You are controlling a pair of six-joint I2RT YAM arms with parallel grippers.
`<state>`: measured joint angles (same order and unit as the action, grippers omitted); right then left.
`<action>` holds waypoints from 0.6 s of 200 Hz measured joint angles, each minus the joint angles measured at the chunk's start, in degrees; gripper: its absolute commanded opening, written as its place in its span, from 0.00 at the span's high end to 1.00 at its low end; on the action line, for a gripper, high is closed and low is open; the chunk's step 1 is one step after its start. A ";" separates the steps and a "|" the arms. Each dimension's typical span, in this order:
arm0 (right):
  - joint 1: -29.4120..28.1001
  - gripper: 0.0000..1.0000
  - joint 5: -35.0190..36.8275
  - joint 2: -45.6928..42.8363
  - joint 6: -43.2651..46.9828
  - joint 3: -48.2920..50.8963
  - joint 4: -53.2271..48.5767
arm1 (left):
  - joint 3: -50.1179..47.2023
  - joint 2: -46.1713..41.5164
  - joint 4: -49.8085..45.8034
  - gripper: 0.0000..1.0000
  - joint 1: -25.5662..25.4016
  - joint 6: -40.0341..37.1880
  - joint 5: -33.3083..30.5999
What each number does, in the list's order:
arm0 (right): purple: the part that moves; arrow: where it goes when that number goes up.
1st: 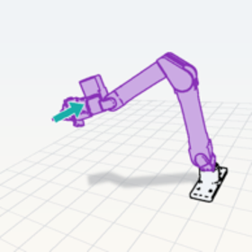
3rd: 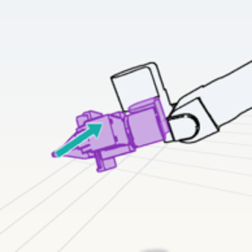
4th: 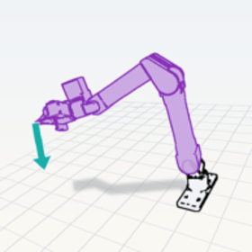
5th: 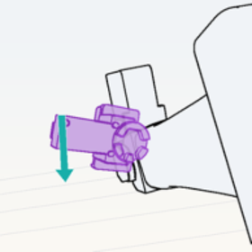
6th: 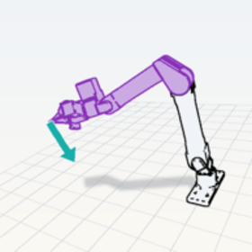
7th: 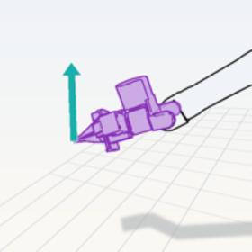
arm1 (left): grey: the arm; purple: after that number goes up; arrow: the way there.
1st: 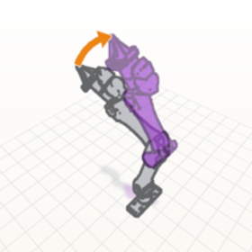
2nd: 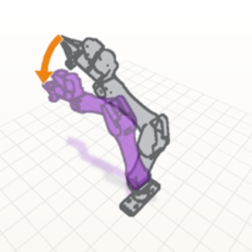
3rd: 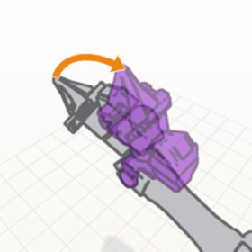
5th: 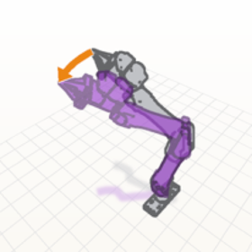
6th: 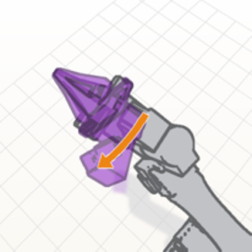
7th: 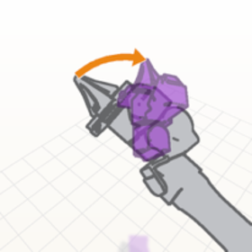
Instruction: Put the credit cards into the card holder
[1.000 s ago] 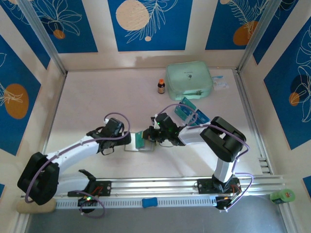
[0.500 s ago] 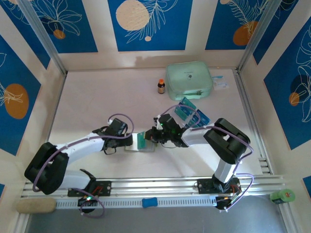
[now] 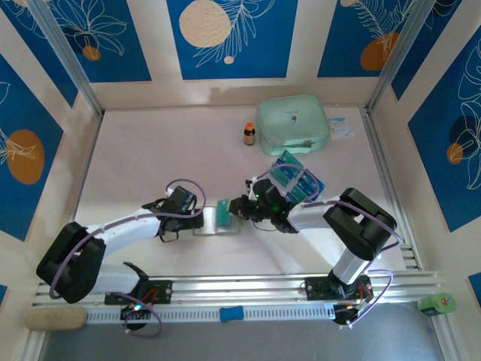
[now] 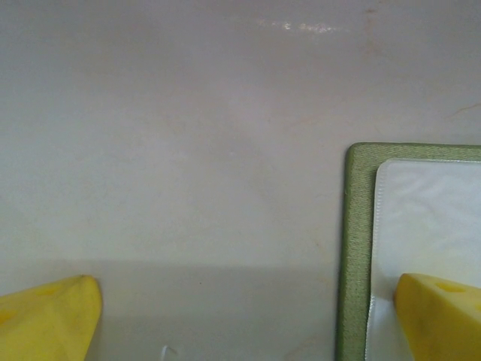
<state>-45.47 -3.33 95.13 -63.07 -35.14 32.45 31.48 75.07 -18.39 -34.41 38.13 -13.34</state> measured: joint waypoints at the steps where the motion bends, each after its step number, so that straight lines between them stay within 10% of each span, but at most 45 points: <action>1: -0.02 1.00 0.04 0.00 0.00 0.00 0.07 | 0.00 0.00 0.00 0.00 0.00 0.00 0.00; 120: -1.84 1.00 2.95 5.14 -1.97 0.00 5.88 | -0.09 0.00 0.17 0.00 -0.33 0.59 -0.46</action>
<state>-47.31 -0.38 100.27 -65.04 -35.14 38.33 31.40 75.07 -18.22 -34.74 38.72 -13.80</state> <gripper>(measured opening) 0.054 0.998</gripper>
